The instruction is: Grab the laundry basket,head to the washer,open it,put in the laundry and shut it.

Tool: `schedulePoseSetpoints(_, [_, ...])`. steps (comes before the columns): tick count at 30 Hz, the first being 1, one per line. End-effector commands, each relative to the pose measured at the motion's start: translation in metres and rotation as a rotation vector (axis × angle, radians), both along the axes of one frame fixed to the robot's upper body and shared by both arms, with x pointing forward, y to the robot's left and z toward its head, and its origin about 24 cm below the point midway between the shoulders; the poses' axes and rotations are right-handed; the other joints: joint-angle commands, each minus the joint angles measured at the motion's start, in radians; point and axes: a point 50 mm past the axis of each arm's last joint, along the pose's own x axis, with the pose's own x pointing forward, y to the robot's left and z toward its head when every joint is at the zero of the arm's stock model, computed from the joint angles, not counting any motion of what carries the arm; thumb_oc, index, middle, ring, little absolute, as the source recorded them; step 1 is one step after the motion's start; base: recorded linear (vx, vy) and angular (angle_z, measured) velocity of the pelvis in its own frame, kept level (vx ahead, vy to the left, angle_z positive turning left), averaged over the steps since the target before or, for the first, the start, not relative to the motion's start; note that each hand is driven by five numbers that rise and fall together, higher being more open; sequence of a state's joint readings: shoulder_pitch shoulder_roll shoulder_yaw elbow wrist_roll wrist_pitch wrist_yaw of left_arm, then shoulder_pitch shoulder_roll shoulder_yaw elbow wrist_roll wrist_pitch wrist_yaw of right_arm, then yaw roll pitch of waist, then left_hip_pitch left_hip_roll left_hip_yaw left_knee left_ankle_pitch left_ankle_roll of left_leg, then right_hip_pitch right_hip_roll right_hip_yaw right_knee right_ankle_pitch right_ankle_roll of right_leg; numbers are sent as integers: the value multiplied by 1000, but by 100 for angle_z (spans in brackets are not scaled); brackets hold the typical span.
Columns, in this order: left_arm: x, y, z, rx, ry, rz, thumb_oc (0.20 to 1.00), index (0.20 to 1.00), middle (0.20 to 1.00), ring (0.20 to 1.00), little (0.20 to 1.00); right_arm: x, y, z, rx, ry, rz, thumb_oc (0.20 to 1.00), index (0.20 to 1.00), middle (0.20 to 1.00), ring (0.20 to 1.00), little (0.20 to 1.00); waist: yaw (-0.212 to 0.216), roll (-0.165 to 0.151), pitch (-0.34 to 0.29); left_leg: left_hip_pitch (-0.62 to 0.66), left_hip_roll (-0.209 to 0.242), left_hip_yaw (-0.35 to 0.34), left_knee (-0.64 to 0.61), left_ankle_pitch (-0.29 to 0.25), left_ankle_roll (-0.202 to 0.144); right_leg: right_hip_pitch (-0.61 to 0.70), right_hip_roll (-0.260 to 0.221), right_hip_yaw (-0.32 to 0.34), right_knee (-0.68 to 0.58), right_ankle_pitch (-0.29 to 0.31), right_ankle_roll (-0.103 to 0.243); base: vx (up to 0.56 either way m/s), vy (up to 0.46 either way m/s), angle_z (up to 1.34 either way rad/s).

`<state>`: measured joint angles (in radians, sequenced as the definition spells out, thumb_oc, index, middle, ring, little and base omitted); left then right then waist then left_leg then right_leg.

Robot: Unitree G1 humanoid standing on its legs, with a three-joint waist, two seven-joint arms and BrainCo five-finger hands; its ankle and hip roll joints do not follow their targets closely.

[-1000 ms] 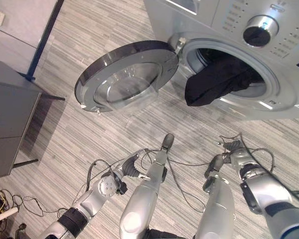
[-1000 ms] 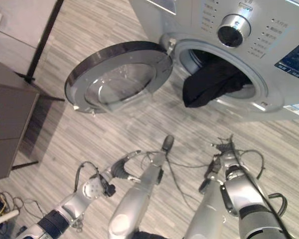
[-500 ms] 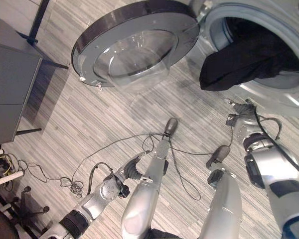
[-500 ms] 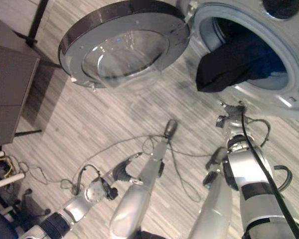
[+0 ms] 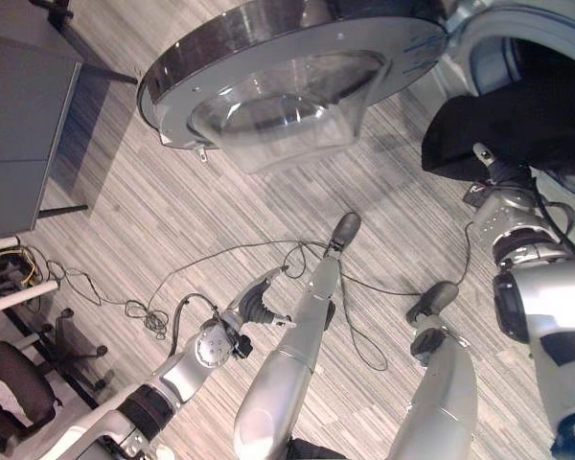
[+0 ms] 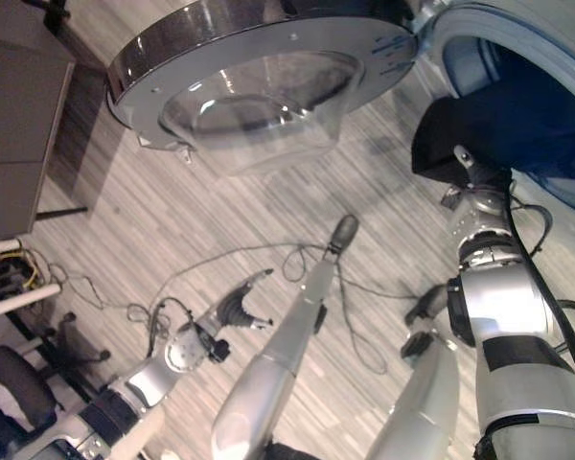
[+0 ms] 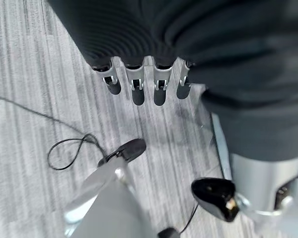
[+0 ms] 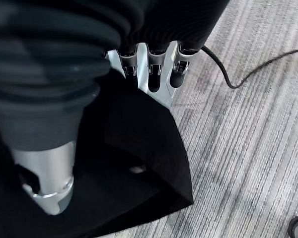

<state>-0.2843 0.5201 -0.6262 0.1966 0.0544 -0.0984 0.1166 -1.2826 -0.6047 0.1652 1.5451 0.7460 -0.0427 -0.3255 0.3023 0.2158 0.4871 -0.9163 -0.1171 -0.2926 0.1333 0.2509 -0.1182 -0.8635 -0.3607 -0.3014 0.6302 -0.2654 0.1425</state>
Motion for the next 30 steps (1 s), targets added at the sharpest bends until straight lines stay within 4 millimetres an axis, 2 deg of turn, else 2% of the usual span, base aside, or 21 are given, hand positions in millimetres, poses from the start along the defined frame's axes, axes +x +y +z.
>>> schedulePoseSetpoints(1, [-3, -4, 10, -37, -51, -26, 1000, 1000, 1000, 1000, 1000, -17, -40, 60, -80, -208, -105, 1000, 1000, 1000, 1000, 1000, 21, 76, 26, -110, 22, 66, 126, -203, 29, -88, -10, 67, -72, 72, 5, 52, -13, 24])
schedulePoseSetpoints(4, [-3, -2, 13, -46, -61, -20, 1000, 1000, 1000, 1000, 1000, -17, -41, 73, -45, -269, -104, 1000, 1000, 1000, 1000, 1000, 25, 70, 12, -163, 13, 72, 157, -212, 33, -145, -9, 76, -14, 45, 1, 45, -11, 8])
schedulePoseSetpoints(6, [-3, -2, 13, -46, -63, -19, 1000, 1000, 1000, 1000, 1000, -18, -41, 74, -43, -272, -104, 1000, 1000, 1000, 1000, 1000, 25, 67, 9, -172, 12, 73, 163, -215, 33, -156, -11, 79, -6, 42, 0, 23, -4, 7])
schedulePoseSetpoints(7, [-3, -2, 14, -46, -69, -18, 1000, 1000, 1000, 1000, 1000, -18, -41, 77, -26, -292, -103, 689, 689, 689, 689, 689, 26, 66, 7, -183, 11, 75, 172, -219, 35, -169, -11, 80, 7, 38, 1, 38, -17, 8])
schedulePoseSetpoints(8, [-3, -2, 16, -58, -74, -16, 1000, 1000, 1000, 1000, 1000, -17, -40, 81, 6, -333, -98, 520, 520, 520, 520, 520, 28, 61, 0, -196, 11, 77, 182, -223, 37, -178, -12, 83, 17, 32, 0, 47, -24, 8])
schedulePoseSetpoints(11, [-2, -2, 19, -68, -83, -14, 1000, 1000, 1000, 1000, 1000, -15, -36, 87, 26, -376, -92, 558, 558, 558, 558, 558, 30, 53, -4, -200, 11, 80, 183, -227, 38, -178, -12, 80, 16, 29, -1, 14, -9, 2])
schedulePoseSetpoints(13, [-2, -2, 21, -81, -90, -11, 1000, 1000, 1000, 1000, 1000, -12, -30, 90, 41, -410, -85, 435, 435, 435, 435, 435, 28, 46, -4, -195, 11, 81, 181, -229, 39, -173, -9, 76, 13, 28, -2, 0, 0, 0])
schedulePoseSetpoints(14, [-2, -3, 21, -83, -92, -11, 1000, 1000, 1000, 1000, 1000, -12, -28, 91, 49, -421, -85, 225, 225, 225, 225, 225, 28, 45, -4, -193, 11, 82, 179, -230, 40, -171, -7, 75, 11, 29, -2, 0, 0, 0])
schedulePoseSetpoints(15, [-1, -3, 22, -86, -96, -10, 1000, 1000, 1000, 1000, 1000, -11, -27, 93, 54, -434, -85, 200, 200, 200, 200, 200, 28, 44, -3, -189, 11, 81, 177, -230, 40, -168, -7, 75, 7, 30, -2, 0, 0, 0])
schedulePoseSetpoints(17, [1, -2, 27, -81, -124, -5, 1000, 1000, 1000, 1000, 1000, -9, -21, 97, 69, -472, -78, 200, 200, 200, 200, 200, 27, 42, -3, -178, 14, 82, 166, -230, 38, -153, -7, 71, -7, 35, -2, 0, 0, 0])
schedulePoseSetpoints(21, [2, 2, 27, -60, -136, 9, 1000, 1000, 1000, 1000, 1000, -3, -9, 95, 88, -495, -45, 200, 200, 200, 200, 200, 22, 31, 2, -152, 27, 87, 151, -228, 37, -125, 2, 66, -41, 48, -2, -2, 5, -1])
schedulePoseSetpoints(22, [2, 3, 25, -51, -136, 15, 1000, 1000, 1000, 1000, 1000, 3, 2, 91, 125, -518, -17, 200, 200, 200, 200, 200, 15, 19, 5, -129, 35, 89, 138, -227, 37, -98, 10, 63, -74, 63, -2, -8, 19, -8])
schedulePoseSetpoints(24, [2, 3, 25, -50, -135, 16, 1000, 1000, 1000, 1000, 1000, 3, 2, 91, 126, -518, -17, 200, 200, 200, 200, 200, 15, 19, 7, -125, 36, 89, 136, -226, 37, -94, 12, 63, -78, 65, -2, -21, 14, -13])
schedulePoseSetpoints(25, [3, 2, 23, -23, -136, 5, 1000, 1000, 1000, 1000, 1000, 9, 19, 90, 166, -568, 17, 200, 200, 200, 200, 200, 5, 1, 4, -78, 43, 101, 115, -226, 37, -47, 17, 54, -129, 92, 2, -41, 22, -20])
schedulePoseSetpoints(27, [4, 0, 22, -16, -128, -2, 1000, 1000, 1000, 1000, 1000, 11, 30, 92, 206, -630, 32, 200, 200, 200, 200, 200, -3, -7, 5, -38, 51, 104, 97, -223, 38, -4, 25, 52, -171, 113, 3, -42, 18, -26])
schedulePoseSetpoints(30, [4, 1, 16, 0, -109, 5, 1000, 1000, 1000, 1000, 1000, 7, 51, 109, 247, -806, 41, 200, 200, 200, 200, 200, -29, -25, -3, 21, 63, 112, 79, -225, 39, 64, 34, 56, -236, 140, 2, -18, 9, -22])
